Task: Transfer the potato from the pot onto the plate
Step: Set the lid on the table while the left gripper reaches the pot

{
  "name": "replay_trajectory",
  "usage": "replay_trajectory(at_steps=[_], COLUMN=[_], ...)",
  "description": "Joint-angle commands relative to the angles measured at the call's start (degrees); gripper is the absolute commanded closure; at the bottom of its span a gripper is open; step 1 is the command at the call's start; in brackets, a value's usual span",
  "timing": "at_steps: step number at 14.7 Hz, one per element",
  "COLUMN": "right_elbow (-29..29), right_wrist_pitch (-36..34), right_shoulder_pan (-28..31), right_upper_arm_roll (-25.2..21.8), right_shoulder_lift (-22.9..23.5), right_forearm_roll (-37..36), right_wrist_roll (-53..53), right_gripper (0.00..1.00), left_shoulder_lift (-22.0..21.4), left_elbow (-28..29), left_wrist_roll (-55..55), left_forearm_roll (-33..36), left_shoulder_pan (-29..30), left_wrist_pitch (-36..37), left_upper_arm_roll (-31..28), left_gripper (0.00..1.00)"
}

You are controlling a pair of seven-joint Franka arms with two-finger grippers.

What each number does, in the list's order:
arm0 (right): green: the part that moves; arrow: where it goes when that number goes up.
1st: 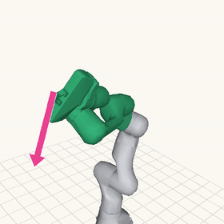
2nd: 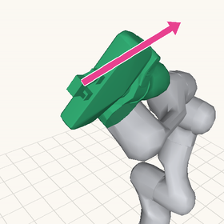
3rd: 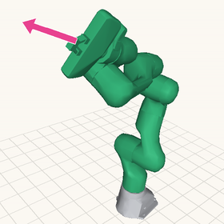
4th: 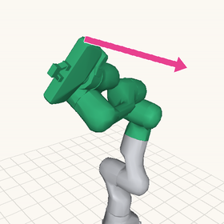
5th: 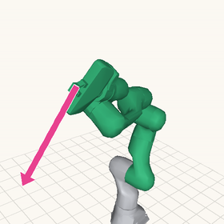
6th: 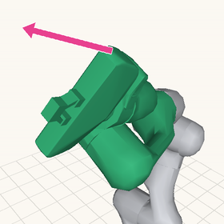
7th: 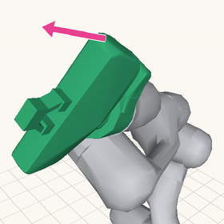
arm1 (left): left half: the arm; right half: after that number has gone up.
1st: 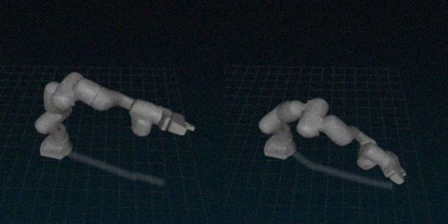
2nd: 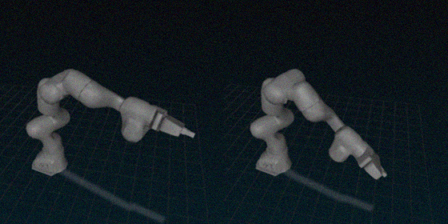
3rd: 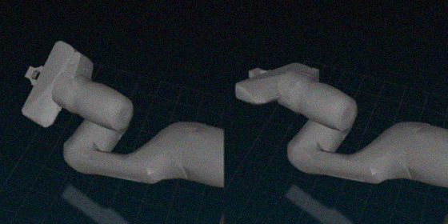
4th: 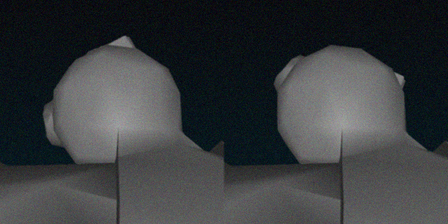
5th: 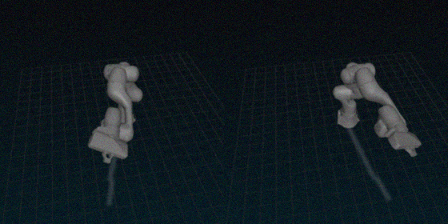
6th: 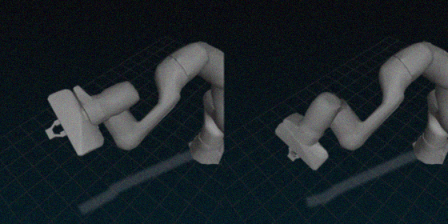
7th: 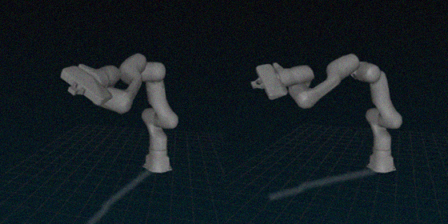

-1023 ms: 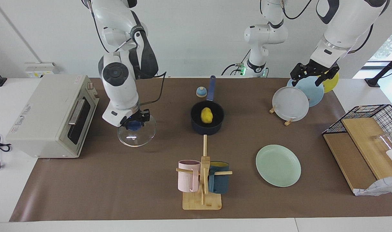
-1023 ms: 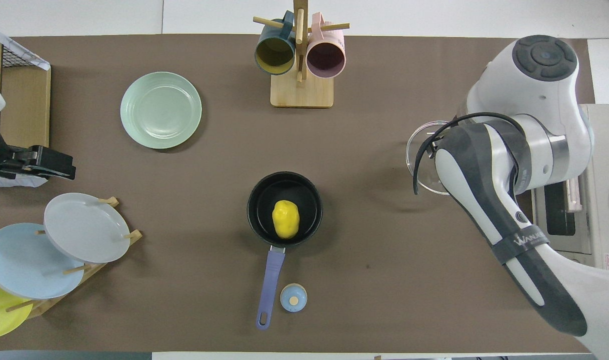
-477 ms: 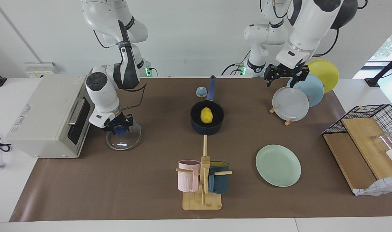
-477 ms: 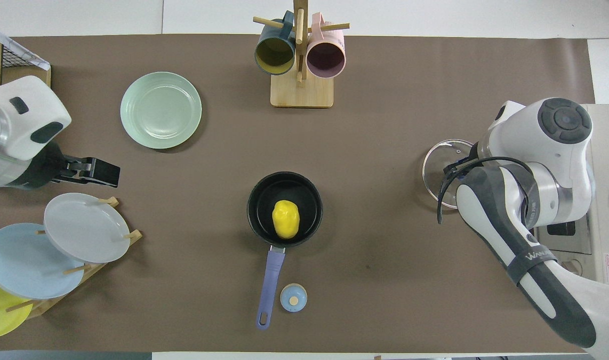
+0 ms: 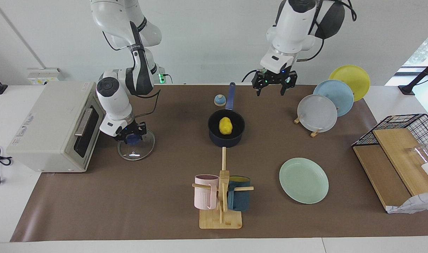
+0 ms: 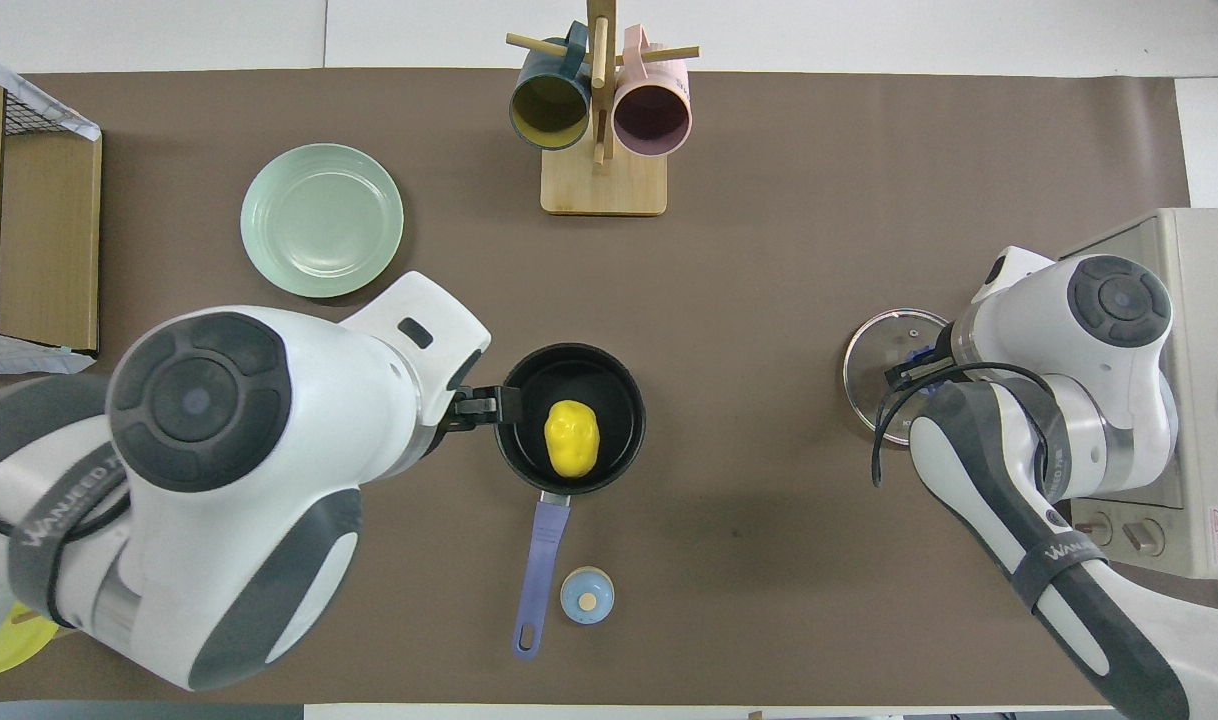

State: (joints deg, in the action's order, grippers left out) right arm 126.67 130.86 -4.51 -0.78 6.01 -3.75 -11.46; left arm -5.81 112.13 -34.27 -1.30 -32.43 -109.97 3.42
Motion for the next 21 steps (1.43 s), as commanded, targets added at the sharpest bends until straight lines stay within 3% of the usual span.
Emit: replay_trajectory(at_steps=[1, 3, 5, 8, 14, 18, 21], right_elbow=[1.7, 1.7, 0.7, -5.1, -25.7, -31.9, -37.2], right_wrist_pitch=[1.3, 2.5, 2.3, -2.1, -27.4, -37.3, -43.8], right_shoulder_pan=[1.3, 1.3, 1.3, 1.3, 1.3, 1.1, 1.4], right_upper_arm_roll=[0.7, 0.7, 0.7, 0.7, 0.6, 0.6, 0.5], right_shoulder_lift=[-1.9, -1.8, -1.4, -1.2, -2.7, -5.3, -4.5], right_forearm_roll=[-0.6, -0.6, -0.6, -0.5, 0.5, 0.7, 0.7], right_wrist_roll=[-1.3, -1.1, -0.8, -0.8, 0.9, 5.2, 5.8], right_gripper=[0.27, 0.20, 0.00, 0.00, 0.00, 0.00, 0.00], left_shoulder_lift=[4.0, 8.0, 10.3, 12.0, 14.9, 17.4, 18.4], left_elbow=[3.0, 3.0, 3.1, 3.7, 4.9, 4.9, 4.9], left_wrist_roll=[-4.9, -8.0, -8.1, -10.3, -13.1, -15.6, -15.7], left_forearm_roll=[-0.5, -0.5, -0.5, -0.5, -0.5, -0.5, -0.5], left_shoulder_pan=[-3.9, -6.0, -6.8, -7.9, -8.9, -10.1, -11.0], left_wrist_pitch=[-7.1, -11.8, -13.1, -14.1, -17.6, -18.9, -18.5], left_upper_arm_roll=[-1.2, -1.2, -1.3, -1.2, -1.2, -1.3, -1.4], left_gripper=[0.00, 0.00, 0.00, 0.00, 0.00, 0.00, 0.00])
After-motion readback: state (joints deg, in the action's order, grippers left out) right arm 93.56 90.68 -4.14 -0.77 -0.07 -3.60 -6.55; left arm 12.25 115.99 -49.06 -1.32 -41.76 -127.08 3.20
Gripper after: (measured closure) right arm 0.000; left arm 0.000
